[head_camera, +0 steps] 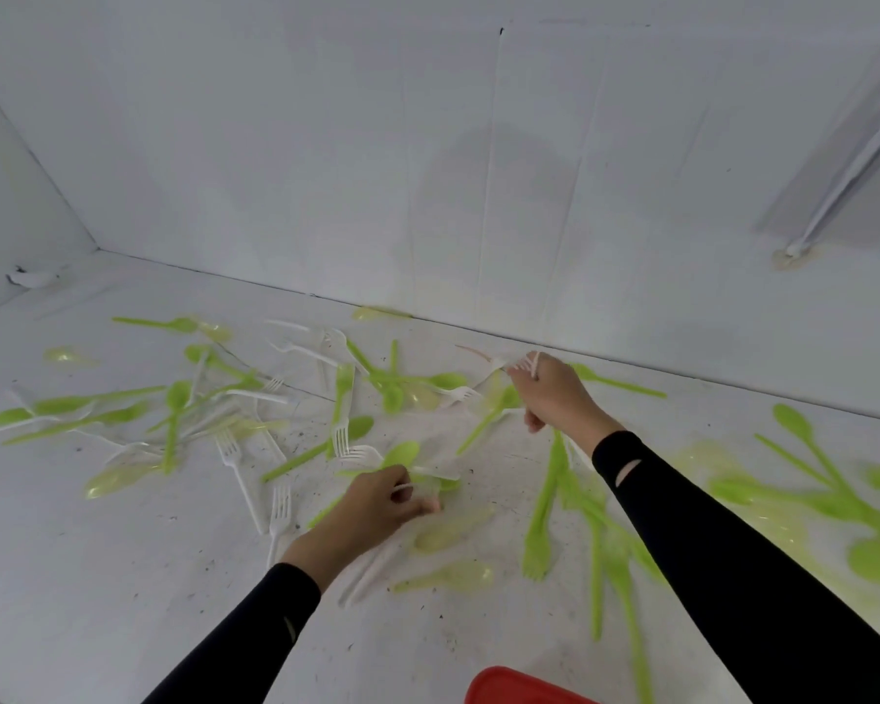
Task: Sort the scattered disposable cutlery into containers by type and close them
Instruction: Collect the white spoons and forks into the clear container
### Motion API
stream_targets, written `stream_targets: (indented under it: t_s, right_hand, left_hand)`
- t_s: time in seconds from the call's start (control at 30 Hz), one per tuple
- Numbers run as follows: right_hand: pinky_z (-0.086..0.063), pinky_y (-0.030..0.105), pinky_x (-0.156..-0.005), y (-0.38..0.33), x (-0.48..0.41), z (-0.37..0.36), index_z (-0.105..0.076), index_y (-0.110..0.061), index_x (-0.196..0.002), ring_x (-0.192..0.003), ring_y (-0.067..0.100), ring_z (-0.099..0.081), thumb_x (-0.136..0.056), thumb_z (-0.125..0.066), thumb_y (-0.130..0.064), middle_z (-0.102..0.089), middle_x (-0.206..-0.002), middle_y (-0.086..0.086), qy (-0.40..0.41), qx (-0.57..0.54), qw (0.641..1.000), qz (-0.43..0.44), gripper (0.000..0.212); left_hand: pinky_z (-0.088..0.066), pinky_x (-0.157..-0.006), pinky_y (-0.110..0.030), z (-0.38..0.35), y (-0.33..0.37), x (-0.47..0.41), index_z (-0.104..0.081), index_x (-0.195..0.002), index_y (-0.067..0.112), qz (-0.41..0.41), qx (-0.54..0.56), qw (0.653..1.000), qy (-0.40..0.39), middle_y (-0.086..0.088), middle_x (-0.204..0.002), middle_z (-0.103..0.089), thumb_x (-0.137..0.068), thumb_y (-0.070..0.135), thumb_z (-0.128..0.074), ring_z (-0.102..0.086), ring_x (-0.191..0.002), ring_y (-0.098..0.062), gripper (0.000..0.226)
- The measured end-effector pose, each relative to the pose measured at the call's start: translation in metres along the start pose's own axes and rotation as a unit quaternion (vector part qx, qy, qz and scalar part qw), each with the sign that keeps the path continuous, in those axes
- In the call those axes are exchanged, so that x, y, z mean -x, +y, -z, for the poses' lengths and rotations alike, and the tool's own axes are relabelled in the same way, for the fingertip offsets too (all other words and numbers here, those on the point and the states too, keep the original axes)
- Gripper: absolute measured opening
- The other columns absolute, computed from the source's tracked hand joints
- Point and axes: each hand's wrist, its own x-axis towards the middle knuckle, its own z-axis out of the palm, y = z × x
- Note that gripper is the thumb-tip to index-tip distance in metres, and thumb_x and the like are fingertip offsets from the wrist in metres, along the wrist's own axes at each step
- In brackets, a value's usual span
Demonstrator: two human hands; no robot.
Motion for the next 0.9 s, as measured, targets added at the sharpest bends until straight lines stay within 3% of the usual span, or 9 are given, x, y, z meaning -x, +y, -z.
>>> stream_targets:
  t_s: [0.1, 0.2, 0.3, 0.37, 0.5, 0.6, 0.7, 0.77, 0.9]
  right_hand:
    - [-0.036, 0.028, -0.056, 0.009, 0.000, -0.011, -0.039, -0.020, -0.074, -0.063, 0.019, -0.054, -0.094, -0.044, -0.031, -0.049, -0.069, -0.004, -0.025, 0.157, 0.987, -0.006, 0.023]
    - [-0.033, 0.030, -0.060, 0.012, 0.000, -0.015, -0.045, -0.021, -0.086, -0.075, 0.021, -0.050, -0.092, -0.048, -0.033, -0.051, -0.080, -0.004, -0.016, 0.212, 0.977, -0.013, 0.014]
    - [-0.038, 0.030, -0.063, 0.005, 0.002, -0.023, -0.053, -0.016, -0.098, -0.082, 0.024, -0.056, -0.094, -0.048, -0.031, -0.055, -0.086, -0.001, -0.034, 0.232, 0.972, 0.007, 0.017]
    - [-0.041, 0.029, -0.057, -0.006, 0.009, -0.034, -0.058, -0.014, -0.091, -0.071, 0.023, -0.060, -0.095, -0.048, -0.031, -0.062, -0.081, 0.004, -0.088, 0.219, 0.971, 0.046, 0.020]
    - [-0.045, 0.024, -0.046, -0.023, 0.025, -0.060, -0.066, -0.011, -0.089, -0.044, 0.016, -0.058, -0.090, -0.062, -0.034, -0.069, -0.076, 0.008, -0.214, 0.130, 0.967, 0.044, 0.023]
    - [-0.038, 0.027, -0.055, -0.019, 0.030, -0.086, -0.060, -0.014, -0.072, -0.065, 0.021, -0.060, -0.086, -0.062, -0.030, -0.060, -0.077, 0.002, -0.177, 0.213, 0.956, 0.098, 0.021]
    - [-0.045, 0.032, -0.072, -0.015, 0.034, -0.107, -0.069, -0.022, -0.101, -0.094, 0.025, -0.063, -0.091, -0.054, -0.025, -0.058, -0.107, -0.001, -0.115, 0.275, 0.938, 0.174, 0.019]
    - [-0.046, 0.033, -0.073, -0.021, 0.033, -0.115, -0.066, -0.024, -0.114, -0.095, 0.025, -0.063, -0.093, -0.052, -0.023, -0.055, -0.116, -0.003, -0.078, 0.241, 0.946, 0.201, 0.026]
    - [-0.046, 0.033, -0.075, -0.051, 0.021, -0.133, -0.064, -0.023, -0.113, -0.095, 0.022, -0.061, -0.095, -0.051, -0.028, -0.055, -0.112, -0.004, -0.036, 0.184, 0.958, 0.217, 0.023]
  left_hand:
    - [-0.035, -0.057, -0.017, 0.009, 0.006, -0.002, -0.052, -0.071, 0.011, 0.010, -0.008, 1.000, 0.019, 0.005, -0.065, -0.051, -0.089, 0.058, -0.048, -0.046, -0.059, -0.008, 0.051]
    - [-0.036, -0.054, -0.017, 0.018, -0.002, -0.005, -0.052, -0.069, 0.015, -0.017, -0.027, 0.997, 0.076, 0.004, -0.062, -0.052, -0.090, 0.046, -0.062, -0.046, -0.054, -0.006, 0.039]
    - [-0.039, -0.059, -0.014, 0.020, -0.009, -0.004, -0.063, -0.077, 0.021, -0.032, -0.027, 0.995, 0.089, 0.008, -0.071, -0.063, -0.088, 0.040, -0.068, -0.056, -0.065, 0.002, 0.022]
    - [-0.044, -0.069, -0.018, 0.010, -0.004, 0.001, -0.067, -0.082, 0.026, -0.045, -0.039, 0.998, 0.034, 0.014, -0.080, -0.067, -0.083, 0.047, -0.072, -0.060, -0.076, 0.005, 0.021]
    - [-0.048, -0.080, -0.026, -0.020, 0.008, 0.006, -0.066, -0.106, 0.023, -0.018, -0.100, 0.995, -0.023, 0.012, -0.101, -0.065, -0.071, 0.047, -0.082, -0.059, -0.093, -0.006, 0.046]
    - [-0.048, -0.086, -0.030, -0.023, 0.009, 0.006, -0.069, -0.110, 0.020, -0.054, -0.076, 0.996, 0.000, 0.007, -0.104, -0.069, -0.080, 0.037, -0.077, -0.060, -0.097, -0.012, 0.035]
    - [-0.033, -0.083, -0.023, -0.008, 0.010, 0.011, -0.069, -0.114, 0.019, -0.106, -0.116, 0.987, 0.032, 0.004, -0.107, -0.070, -0.093, 0.044, -0.056, -0.055, -0.098, -0.020, 0.035]
    - [-0.030, -0.079, -0.022, 0.006, 0.008, 0.014, -0.067, -0.114, 0.013, -0.123, -0.119, 0.984, 0.048, -0.002, -0.106, -0.068, -0.094, 0.043, -0.046, -0.058, -0.097, -0.023, 0.041]
    - [-0.032, -0.066, -0.023, 0.038, -0.008, 0.025, -0.063, -0.099, 0.010, -0.081, -0.089, 0.983, 0.141, 0.004, -0.083, -0.058, -0.095, 0.023, -0.060, -0.056, -0.076, -0.015, 0.014]
